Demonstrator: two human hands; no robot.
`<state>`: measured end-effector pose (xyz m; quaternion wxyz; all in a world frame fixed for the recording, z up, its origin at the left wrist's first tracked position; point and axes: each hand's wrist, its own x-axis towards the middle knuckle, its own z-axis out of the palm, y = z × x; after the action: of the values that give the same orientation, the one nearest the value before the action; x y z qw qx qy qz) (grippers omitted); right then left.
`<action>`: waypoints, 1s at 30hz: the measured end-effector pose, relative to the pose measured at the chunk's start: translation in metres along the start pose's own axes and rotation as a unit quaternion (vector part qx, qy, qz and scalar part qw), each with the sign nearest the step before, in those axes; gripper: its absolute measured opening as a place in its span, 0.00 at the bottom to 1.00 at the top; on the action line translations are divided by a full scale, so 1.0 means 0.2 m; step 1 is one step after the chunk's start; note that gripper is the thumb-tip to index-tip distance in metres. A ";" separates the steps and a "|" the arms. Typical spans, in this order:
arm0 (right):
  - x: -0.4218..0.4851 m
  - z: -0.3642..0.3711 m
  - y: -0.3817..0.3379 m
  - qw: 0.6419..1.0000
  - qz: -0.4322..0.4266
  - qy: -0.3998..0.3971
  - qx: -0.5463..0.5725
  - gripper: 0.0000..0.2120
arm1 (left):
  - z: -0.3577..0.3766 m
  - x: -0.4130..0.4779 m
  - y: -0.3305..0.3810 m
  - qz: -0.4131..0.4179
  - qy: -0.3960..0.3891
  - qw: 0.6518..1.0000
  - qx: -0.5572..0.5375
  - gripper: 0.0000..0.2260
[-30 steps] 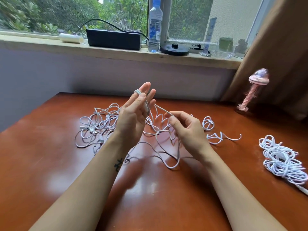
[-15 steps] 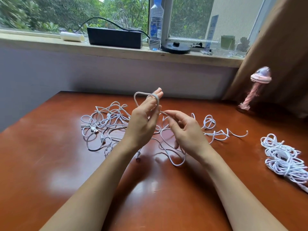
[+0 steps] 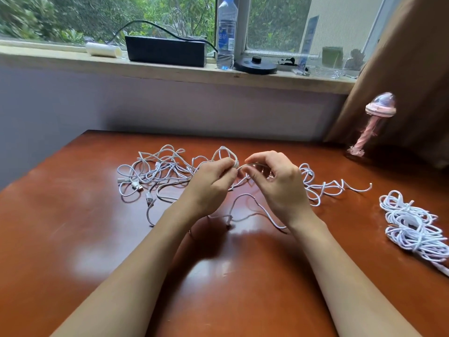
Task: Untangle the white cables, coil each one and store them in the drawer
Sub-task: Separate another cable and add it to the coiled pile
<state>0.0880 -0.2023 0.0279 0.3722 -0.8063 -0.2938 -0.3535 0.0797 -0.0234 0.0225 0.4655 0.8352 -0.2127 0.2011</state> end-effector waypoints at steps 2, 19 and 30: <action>0.00 0.00 0.01 1.000 -0.010 0.006 -0.008 0.04 | 0.00 0.00 0.03 -0.008 -0.013 1.000 -0.025 0.16; 0.00 0.01 0.07 0.992 0.087 -0.063 0.066 0.14 | 0.02 0.02 0.14 -0.134 -0.034 0.828 -0.543 0.12; -0.02 0.04 0.02 0.971 0.138 -0.145 0.133 0.06 | -0.02 0.03 0.17 -0.164 0.013 0.757 -0.632 0.15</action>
<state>0.0913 -0.1988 0.0190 0.4748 -0.8249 -0.2748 -0.1361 0.0660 -0.0374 0.0506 0.9162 0.3705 -0.1449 -0.0475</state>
